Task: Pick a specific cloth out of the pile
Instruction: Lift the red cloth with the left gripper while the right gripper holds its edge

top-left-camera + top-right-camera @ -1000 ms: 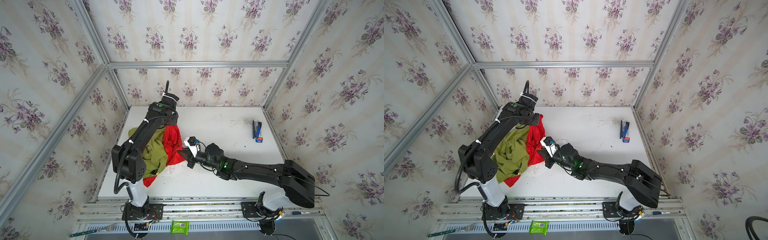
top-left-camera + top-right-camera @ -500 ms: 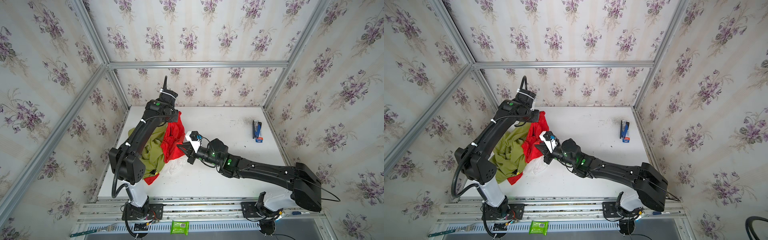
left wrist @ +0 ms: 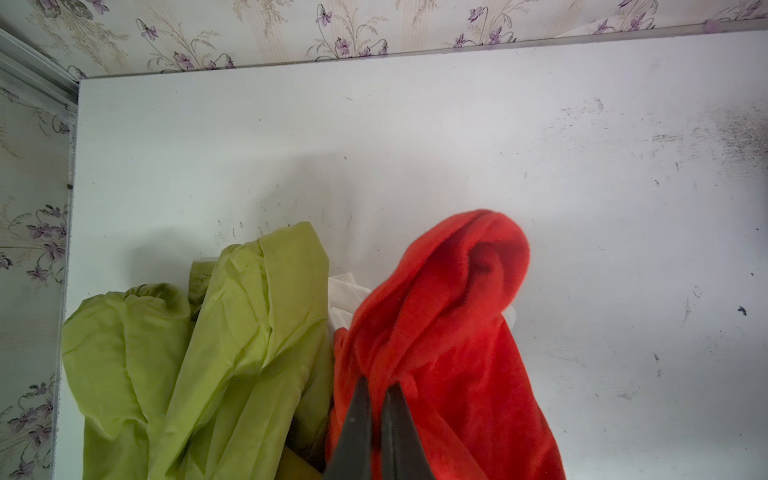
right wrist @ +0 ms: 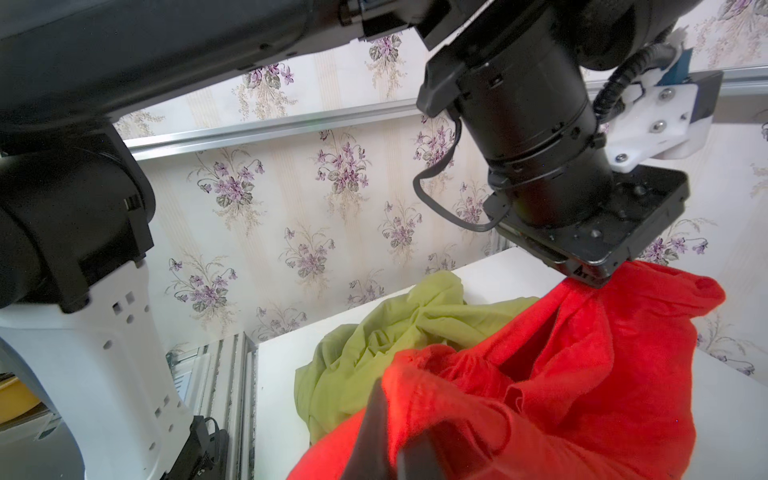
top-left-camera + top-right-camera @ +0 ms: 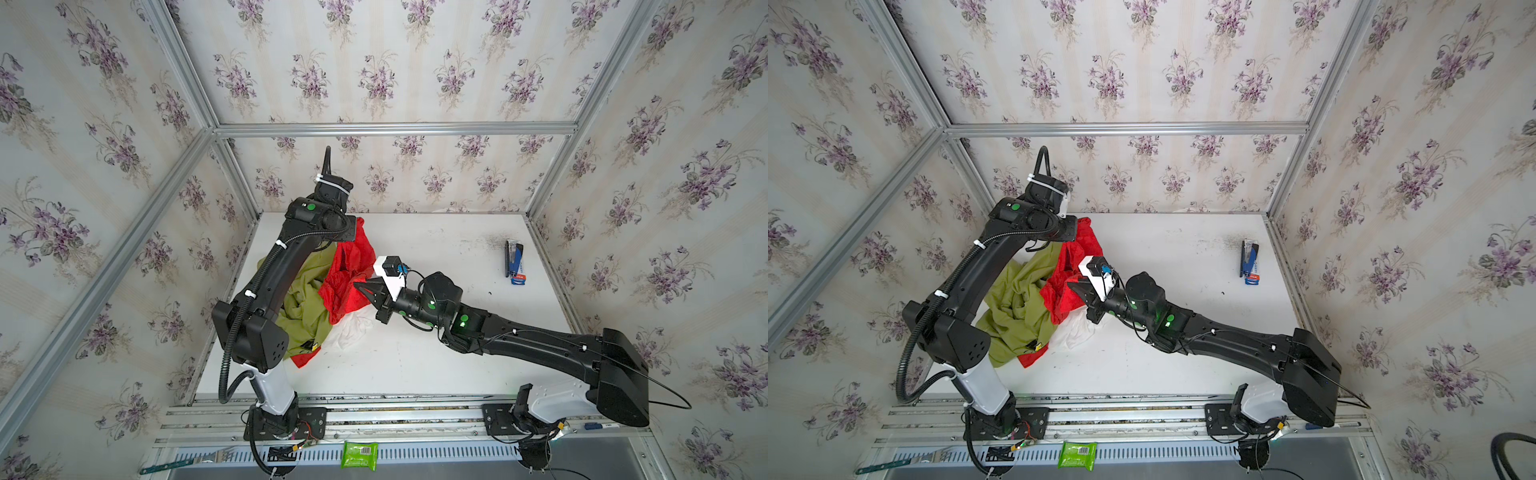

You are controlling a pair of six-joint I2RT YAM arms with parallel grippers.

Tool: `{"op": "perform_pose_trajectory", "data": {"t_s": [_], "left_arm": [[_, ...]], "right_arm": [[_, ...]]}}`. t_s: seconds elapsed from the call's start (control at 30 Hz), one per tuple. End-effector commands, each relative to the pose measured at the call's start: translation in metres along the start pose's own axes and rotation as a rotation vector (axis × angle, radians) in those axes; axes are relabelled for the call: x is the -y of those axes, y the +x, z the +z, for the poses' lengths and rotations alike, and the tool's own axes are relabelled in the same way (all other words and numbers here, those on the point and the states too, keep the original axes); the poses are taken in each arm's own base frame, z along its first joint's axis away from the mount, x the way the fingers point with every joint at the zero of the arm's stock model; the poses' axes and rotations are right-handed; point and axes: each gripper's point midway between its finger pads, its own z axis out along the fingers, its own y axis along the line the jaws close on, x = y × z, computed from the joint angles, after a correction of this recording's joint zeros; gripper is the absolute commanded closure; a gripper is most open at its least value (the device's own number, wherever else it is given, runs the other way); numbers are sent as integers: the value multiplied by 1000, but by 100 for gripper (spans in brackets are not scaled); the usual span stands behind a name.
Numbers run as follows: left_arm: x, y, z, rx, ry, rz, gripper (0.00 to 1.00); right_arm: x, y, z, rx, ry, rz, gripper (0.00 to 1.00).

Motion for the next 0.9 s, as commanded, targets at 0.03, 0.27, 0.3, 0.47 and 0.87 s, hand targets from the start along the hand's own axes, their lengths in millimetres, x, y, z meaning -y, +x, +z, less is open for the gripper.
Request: {"op": "perform_pose_trajectory", "data": {"t_s": [0.03,0.27,0.3,0.47,0.87], "left_arm": [[3,-7,-10,33,27,-19,100],[9,-15,-24,64,68,-31,100],[10,-15,-26,67,74,-32,100],[13,-18,-32,79,92,-37,100],[22,-29,-51,124,134,-40,100]], "right_arm": [[0,-21,-4,65,8,-15,100],[1,-29,-8,85,26,-22,100],[2,-30,-9,85,28,-23,100],[2,-34,-12,93,35,-27,100],[2,-51,-20,120,50,-49,100]]}}
